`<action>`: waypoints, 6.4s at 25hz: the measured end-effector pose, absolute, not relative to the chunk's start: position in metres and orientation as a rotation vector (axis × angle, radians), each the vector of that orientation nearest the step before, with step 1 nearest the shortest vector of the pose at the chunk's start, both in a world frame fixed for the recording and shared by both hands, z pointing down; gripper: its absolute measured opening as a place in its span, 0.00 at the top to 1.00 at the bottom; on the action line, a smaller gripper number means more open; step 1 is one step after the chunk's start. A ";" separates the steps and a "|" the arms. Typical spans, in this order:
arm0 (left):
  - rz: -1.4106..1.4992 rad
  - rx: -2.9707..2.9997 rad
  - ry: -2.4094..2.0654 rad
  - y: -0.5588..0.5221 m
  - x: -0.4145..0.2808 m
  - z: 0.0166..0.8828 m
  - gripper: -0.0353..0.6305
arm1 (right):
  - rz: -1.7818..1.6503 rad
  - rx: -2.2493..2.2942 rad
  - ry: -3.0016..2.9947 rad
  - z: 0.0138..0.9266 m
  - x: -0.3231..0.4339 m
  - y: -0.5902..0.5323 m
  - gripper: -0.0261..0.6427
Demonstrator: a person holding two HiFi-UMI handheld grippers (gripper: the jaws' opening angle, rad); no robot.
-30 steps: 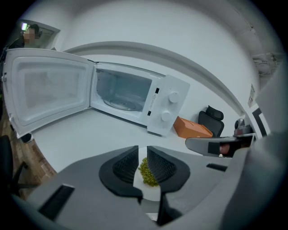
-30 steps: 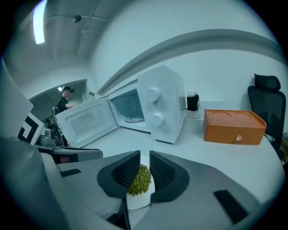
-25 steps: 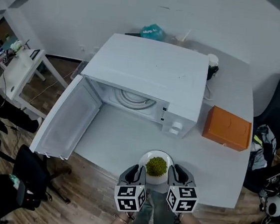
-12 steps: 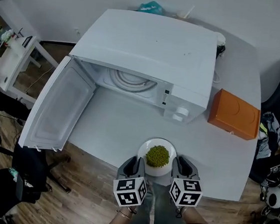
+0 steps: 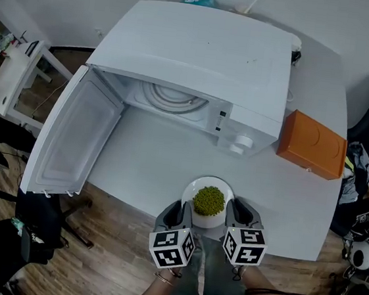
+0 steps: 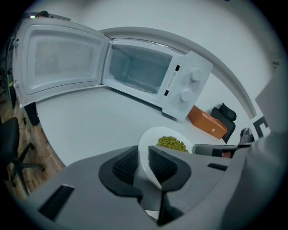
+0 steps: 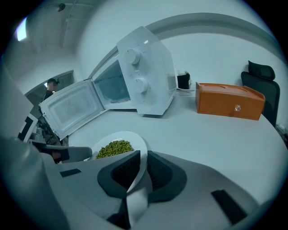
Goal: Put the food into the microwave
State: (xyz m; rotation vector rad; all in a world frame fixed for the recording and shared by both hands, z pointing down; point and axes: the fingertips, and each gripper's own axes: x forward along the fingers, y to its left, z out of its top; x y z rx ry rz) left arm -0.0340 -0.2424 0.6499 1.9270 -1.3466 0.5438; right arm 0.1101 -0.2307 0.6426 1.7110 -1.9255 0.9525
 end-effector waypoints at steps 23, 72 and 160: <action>0.471 1.859 -1.360 -0.251 -0.046 0.649 0.85 | 1.012 1.785 -1.903 0.637 0.101 -0.242 0.89; 0.251 1.883 -1.606 -0.401 -0.141 0.567 0.85 | 0.867 1.744 -2.197 0.556 0.008 -0.397 0.89; 0.214 2.206 -1.601 -0.437 -0.117 0.536 0.85 | 0.723 1.892 -2.168 0.536 -0.005 -0.415 0.89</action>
